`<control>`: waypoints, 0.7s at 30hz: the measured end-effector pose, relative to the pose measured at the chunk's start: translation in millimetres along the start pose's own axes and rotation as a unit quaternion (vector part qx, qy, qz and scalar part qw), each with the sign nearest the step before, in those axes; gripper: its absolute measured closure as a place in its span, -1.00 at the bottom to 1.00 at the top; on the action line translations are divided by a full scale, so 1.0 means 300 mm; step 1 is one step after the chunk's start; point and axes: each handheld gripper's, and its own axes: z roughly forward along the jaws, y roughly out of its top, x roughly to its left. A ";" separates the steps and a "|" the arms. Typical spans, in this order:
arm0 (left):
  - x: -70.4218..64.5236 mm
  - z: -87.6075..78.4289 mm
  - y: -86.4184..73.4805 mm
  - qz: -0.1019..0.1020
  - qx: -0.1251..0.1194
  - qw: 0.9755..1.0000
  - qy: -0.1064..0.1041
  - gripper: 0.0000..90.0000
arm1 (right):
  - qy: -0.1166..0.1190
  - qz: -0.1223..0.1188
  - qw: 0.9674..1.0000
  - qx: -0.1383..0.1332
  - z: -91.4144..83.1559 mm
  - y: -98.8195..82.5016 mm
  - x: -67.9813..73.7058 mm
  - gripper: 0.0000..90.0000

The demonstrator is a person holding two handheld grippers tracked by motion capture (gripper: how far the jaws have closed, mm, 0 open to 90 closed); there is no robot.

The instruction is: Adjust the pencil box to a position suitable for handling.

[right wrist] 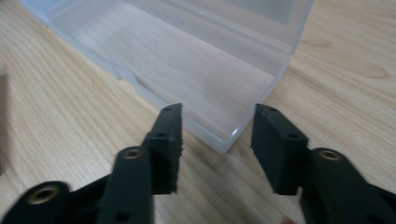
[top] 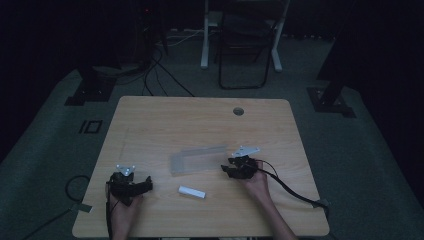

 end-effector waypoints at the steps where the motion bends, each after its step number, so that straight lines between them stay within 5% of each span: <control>1: 0.000 0.000 0.000 0.000 0.000 1.000 0.000 -0.99 | 0.000 0.000 1.000 0.000 0.000 0.000 0.000 0.13; 7: 0.004 0.003 0.003 0.006 0.000 1.000 -0.005 -0.99 | -0.031 -0.011 0.999 0.003 -0.037 -0.025 -0.013 -0.01; 11: 0.006 0.004 0.004 0.018 0.000 1.000 -0.016 -0.99 | -0.070 -0.017 0.997 0.029 -0.105 -0.110 -0.056 -0.14; 21: -0.001 -0.003 -0.002 0.040 0.000 0.999 -0.036 -0.99 | -0.073 0.014 0.997 0.004 -0.158 -0.187 -0.102 -0.31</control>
